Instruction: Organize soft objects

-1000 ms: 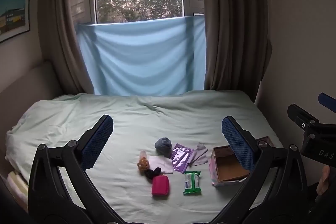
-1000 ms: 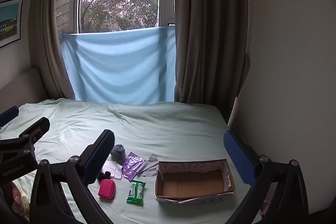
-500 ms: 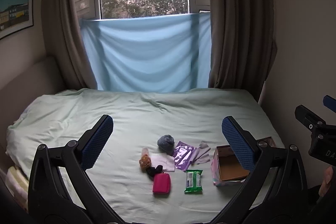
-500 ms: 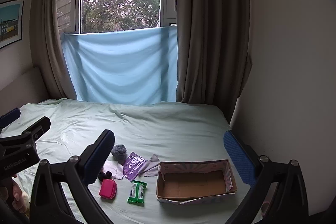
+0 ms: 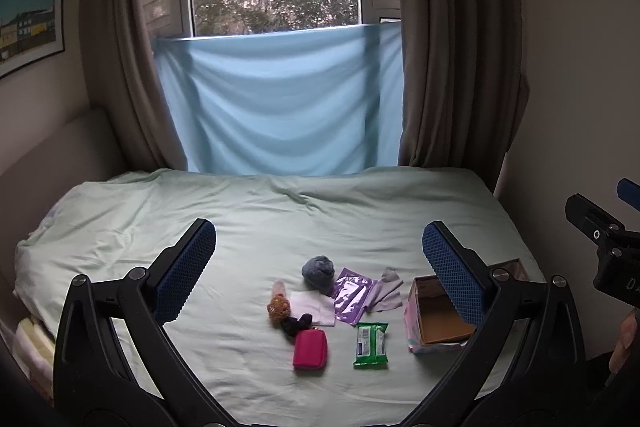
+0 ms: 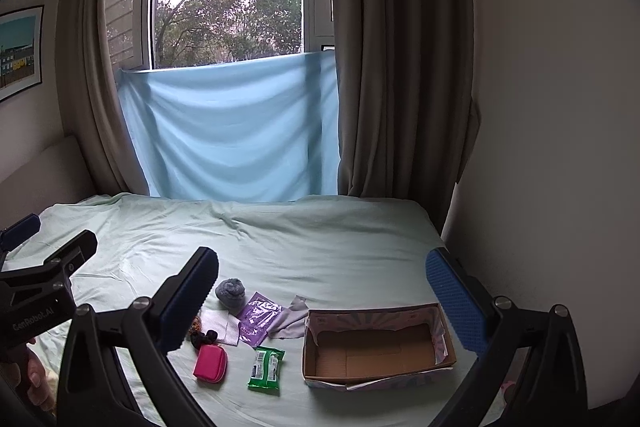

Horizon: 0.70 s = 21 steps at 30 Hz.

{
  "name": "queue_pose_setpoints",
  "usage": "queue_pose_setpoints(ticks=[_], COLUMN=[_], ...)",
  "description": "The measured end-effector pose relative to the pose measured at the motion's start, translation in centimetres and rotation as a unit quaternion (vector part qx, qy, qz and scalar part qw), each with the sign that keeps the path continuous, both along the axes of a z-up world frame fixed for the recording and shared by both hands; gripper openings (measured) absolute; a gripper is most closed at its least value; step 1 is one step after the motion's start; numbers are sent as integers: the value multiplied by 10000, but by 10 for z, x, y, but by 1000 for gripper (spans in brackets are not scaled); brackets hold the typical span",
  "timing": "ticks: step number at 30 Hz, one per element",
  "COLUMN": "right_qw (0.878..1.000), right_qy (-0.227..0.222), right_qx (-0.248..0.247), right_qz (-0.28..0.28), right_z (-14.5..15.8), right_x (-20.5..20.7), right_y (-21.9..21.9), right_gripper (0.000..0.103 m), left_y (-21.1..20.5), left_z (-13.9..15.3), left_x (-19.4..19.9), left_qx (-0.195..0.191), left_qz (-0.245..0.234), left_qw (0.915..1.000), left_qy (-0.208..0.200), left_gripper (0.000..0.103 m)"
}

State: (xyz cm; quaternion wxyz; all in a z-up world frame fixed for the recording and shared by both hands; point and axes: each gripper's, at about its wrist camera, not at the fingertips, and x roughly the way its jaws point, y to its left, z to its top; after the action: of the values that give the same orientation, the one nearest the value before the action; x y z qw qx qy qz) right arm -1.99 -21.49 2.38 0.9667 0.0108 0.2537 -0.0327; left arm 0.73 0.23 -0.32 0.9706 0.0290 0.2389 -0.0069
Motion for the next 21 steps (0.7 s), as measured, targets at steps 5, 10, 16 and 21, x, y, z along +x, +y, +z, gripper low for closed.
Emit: queue_pose_setpoints(ticks=[5, 10, 16, 21], right_qw=[10000, 10000, 10000, 9999], right_qy=[6, 1, -11, -18], right_qx=[-37, -39, -59, -70], right_qz=[19, 52, 58, 74], right_z=[0, -1, 0, -2], right_x=[0, 0, 0, 2], right_y=[0, -1, -1, -3], right_gripper=[103, 103, 103, 103], left_y=[1, 3, 3, 3], left_z=[0, -2, -4, -5], left_x=[-1, -2, -1, -1], left_qx=[-6, -34, -38, 4], left_qz=[-12, 0, 3, 44], left_qw=[10000, 10000, 10000, 10000], left_qy=[-24, -33, -31, -56], left_gripper=[103, 103, 103, 103])
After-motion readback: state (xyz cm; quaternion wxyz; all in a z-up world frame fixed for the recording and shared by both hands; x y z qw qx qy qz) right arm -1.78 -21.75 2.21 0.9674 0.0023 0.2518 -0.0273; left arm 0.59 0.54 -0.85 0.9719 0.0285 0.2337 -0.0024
